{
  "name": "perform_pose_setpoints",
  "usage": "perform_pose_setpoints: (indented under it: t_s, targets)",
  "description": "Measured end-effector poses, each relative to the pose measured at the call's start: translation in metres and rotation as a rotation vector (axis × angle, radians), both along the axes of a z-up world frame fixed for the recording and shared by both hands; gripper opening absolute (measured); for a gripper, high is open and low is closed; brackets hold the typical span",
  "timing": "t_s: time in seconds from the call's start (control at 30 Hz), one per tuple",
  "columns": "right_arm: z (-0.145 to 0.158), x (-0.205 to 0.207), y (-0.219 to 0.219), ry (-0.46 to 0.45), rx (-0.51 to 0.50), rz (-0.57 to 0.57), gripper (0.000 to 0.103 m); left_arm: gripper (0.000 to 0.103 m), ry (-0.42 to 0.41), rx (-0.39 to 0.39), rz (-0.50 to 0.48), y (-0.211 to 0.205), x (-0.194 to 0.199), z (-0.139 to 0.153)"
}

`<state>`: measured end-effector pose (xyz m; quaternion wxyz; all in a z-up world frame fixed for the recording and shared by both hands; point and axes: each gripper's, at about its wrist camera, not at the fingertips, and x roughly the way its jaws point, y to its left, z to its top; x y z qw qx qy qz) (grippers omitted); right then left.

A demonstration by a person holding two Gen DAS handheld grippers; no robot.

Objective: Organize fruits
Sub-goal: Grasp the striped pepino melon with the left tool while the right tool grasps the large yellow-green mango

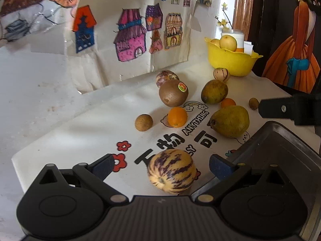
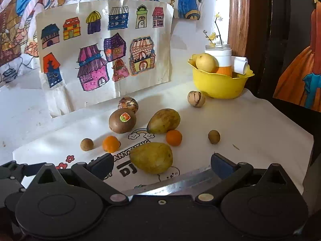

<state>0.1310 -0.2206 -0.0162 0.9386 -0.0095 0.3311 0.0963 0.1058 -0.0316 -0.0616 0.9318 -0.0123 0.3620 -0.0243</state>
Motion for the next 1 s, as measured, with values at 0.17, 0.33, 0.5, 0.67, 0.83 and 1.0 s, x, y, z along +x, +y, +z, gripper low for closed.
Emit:
perform_pose_setpoints:
  t_s: [0.17,0.33,0.5,0.67,0.83,1.0]
  targets:
    - [-0.007,0.015,-0.002,0.009,-0.002,0.003,0.103,0.092,0.026,-0.004,0.004,-0.003,0.01,-0.011]
    - [-0.018,0.027,-0.002,0.03,0.002,0.008,0.103,0.075,0.053,-0.032,-0.006,0.002,0.015,-0.021]
    - [-0.027,0.036,0.003,0.049,-0.004,0.026,0.103,0.058,0.039,-0.058,-0.028,0.001,0.016,-0.02]
    - [-0.034,0.047,0.011,0.057,-0.013,0.062,0.103,0.057,0.032,-0.057,-0.021,0.006,0.016,-0.02]
    - [-0.047,0.068,0.018,0.094,-0.021,0.055,0.103,0.057,0.027,-0.05,0.008,0.015,0.016,-0.018]
    - [-0.06,0.079,0.031,0.1,-0.079,0.041,0.103,0.057,0.023,-0.05,0.018,0.022,0.016,-0.018]
